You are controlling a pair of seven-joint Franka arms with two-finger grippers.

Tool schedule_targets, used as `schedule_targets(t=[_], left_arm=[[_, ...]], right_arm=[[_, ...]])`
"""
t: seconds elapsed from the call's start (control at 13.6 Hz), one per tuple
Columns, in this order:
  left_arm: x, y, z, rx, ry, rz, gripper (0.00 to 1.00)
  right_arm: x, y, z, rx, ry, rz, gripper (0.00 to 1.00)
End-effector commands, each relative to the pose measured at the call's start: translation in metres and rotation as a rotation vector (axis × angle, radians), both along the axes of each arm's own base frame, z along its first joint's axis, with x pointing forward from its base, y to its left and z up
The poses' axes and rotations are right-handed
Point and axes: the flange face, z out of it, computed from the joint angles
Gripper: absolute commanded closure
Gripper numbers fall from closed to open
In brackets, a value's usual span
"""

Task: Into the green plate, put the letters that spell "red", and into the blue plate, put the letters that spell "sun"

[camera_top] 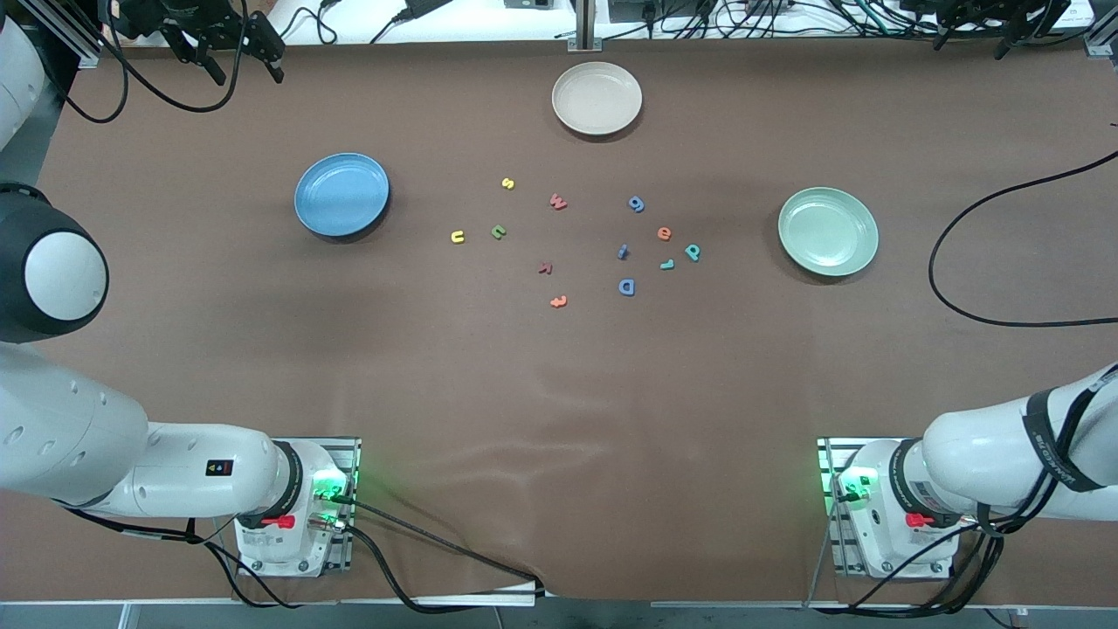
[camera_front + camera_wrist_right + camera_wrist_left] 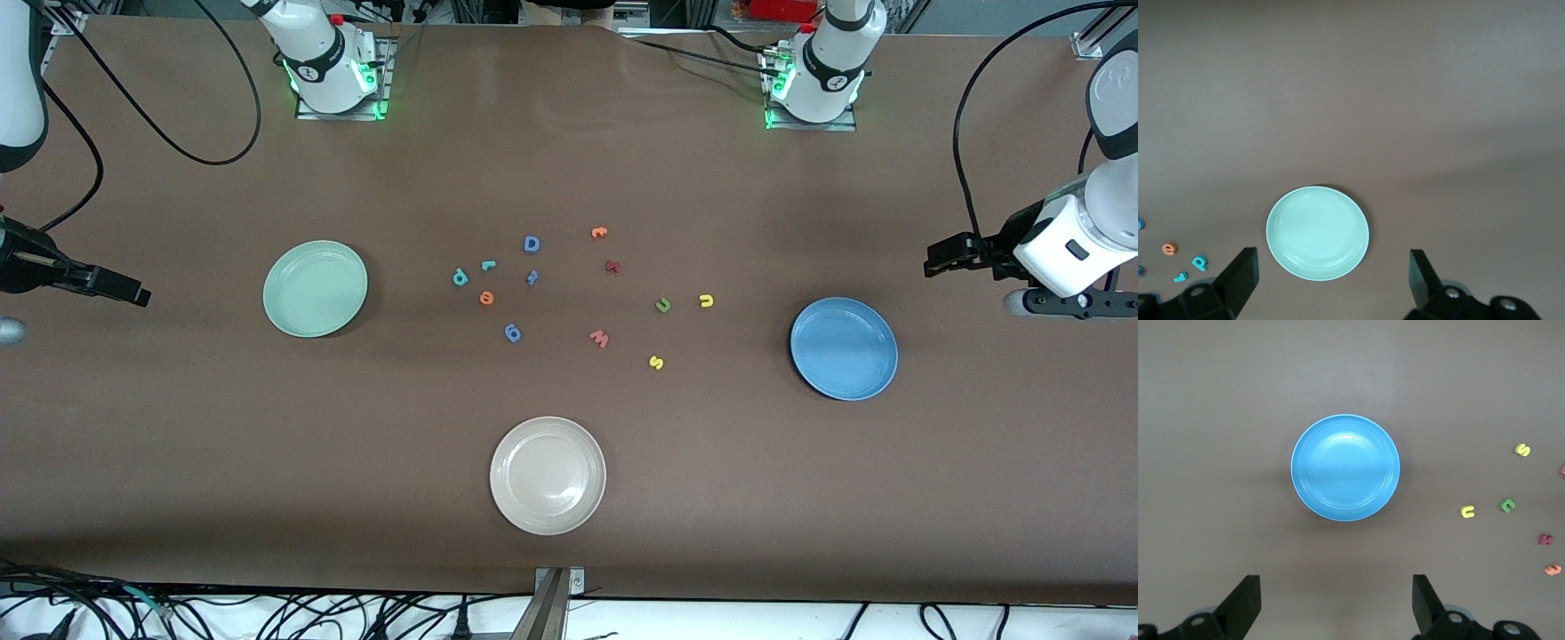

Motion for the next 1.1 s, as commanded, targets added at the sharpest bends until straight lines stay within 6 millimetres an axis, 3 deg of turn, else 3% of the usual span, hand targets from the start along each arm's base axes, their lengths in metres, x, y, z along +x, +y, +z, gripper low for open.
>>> schedule_targets(t=[0.0, 1.03], left_arm=[[0.0027, 0.0020, 0.0044, -0.015, -0.005, -0.015, 0.00], [0.0027, 0.0020, 0.0044, -0.015, -0.005, -0.015, 0.00]], right_arm=[[-0.0011, -0.0008, 0.0053, 0.009, 0.003, -0.019, 0.00], [-0.0005, 0.0001, 0.0068, 0.000, -0.001, -0.012, 0.00]])
